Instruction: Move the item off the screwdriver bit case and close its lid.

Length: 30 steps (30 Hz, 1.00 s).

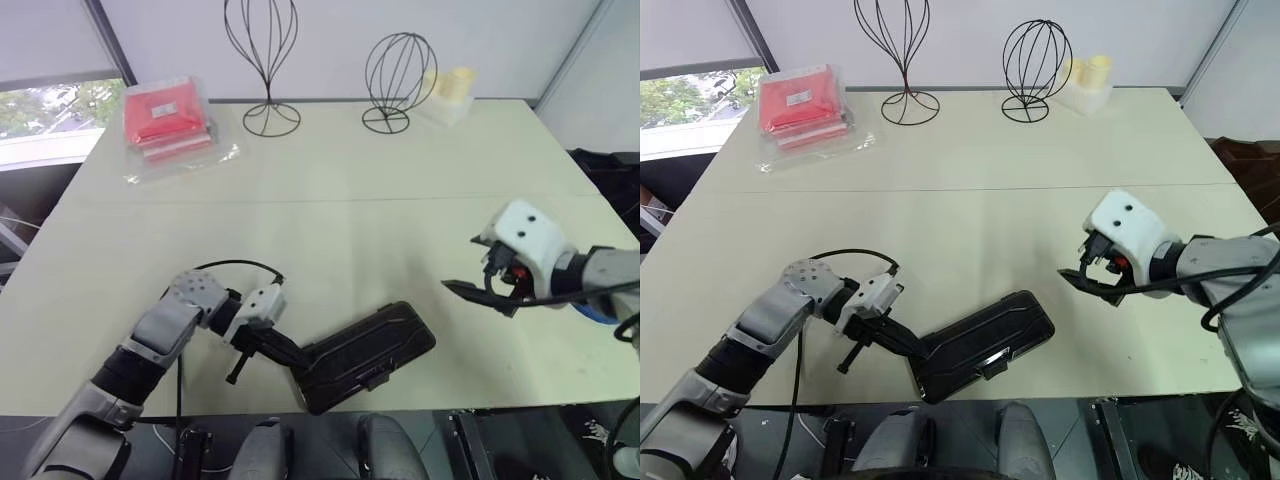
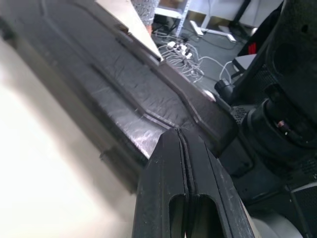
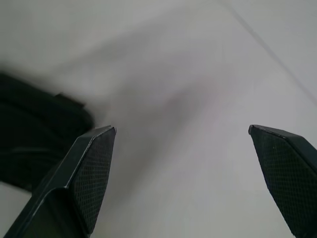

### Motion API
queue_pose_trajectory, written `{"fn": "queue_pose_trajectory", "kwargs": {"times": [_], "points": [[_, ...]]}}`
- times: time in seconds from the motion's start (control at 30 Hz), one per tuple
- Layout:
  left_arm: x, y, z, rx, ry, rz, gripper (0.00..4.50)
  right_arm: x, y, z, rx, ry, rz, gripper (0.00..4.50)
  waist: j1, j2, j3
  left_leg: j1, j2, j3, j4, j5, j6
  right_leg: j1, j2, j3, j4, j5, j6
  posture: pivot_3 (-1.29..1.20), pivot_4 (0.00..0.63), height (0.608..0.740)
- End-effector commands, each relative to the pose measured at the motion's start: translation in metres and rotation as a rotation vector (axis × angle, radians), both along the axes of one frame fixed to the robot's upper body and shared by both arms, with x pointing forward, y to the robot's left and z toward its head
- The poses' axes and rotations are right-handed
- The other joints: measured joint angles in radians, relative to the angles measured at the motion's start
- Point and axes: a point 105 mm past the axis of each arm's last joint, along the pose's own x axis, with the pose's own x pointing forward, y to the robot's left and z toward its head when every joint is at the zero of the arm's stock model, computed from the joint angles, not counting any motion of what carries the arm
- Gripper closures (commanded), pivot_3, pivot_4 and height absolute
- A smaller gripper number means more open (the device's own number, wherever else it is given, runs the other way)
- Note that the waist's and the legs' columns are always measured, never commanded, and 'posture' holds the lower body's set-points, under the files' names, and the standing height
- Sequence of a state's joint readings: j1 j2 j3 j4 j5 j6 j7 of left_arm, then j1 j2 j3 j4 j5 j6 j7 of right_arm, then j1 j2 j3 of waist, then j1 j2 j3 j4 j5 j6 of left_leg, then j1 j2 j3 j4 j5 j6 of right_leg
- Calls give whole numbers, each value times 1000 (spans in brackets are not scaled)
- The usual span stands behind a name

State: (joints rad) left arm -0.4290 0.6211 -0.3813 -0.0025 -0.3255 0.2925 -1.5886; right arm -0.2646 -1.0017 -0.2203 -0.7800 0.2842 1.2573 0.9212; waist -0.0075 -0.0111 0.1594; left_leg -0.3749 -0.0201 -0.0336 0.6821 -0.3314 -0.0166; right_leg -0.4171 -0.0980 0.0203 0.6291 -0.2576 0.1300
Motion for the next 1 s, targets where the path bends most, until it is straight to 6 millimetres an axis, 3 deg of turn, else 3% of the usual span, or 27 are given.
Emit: {"fn": "queue_pose_trajectory", "kwargs": {"times": [0.03,0.2,0.3,0.33,0.43,0.63,0.83,1.0], "points": [[-6,-1,-13,54,47,-12,4500,-12,12,6,30,-26,80,44,-1,0,0,0,0,0,0,0,0,0,0,0,0,0,0,0,150,740],[1,7,-2,30,67,29,4500,-32,30,2,103,16,191,44,-2,0,0,1,0,0,0,0,0,1,0,0,0,0,0,0,150,740],[12,11,17,-18,79,92,4500,-39,37,-1,123,39,235,44,-3,-1,0,1,0,0,0,0,0,1,0,0,0,0,0,0,150,740],[14,13,22,-33,81,110,4500,-42,39,-2,126,46,253,268,-3,-1,0,1,0,-1,0,0,0,0,0,0,0,0,0,0,150,740],[22,20,33,-49,69,167,4500,-49,47,-5,165,77,306,1351,-3,-1,1,0,0,-1,0,0,0,0,0,-1,0,0,0,0,150,740],[42,29,47,-68,45,260,4500,-65,64,-25,228,195,415,4484,-2,-1,1,0,0,-1,1,0,0,1,0,-1,0,0,0,0,150,740],[64,17,49,-63,7,271,4500,-84,80,-55,277,345,507,4484,0,-2,1,0,0,-1,1,0,0,1,0,-1,0,0,0,0,150,740],[76,-1,39,-41,-9,235,4500,-89,87,-79,257,411,543,4484,-3,-2,1,0,-1,0,2,0,0,1,0,-1,0,0,0,0,150,740]]}}
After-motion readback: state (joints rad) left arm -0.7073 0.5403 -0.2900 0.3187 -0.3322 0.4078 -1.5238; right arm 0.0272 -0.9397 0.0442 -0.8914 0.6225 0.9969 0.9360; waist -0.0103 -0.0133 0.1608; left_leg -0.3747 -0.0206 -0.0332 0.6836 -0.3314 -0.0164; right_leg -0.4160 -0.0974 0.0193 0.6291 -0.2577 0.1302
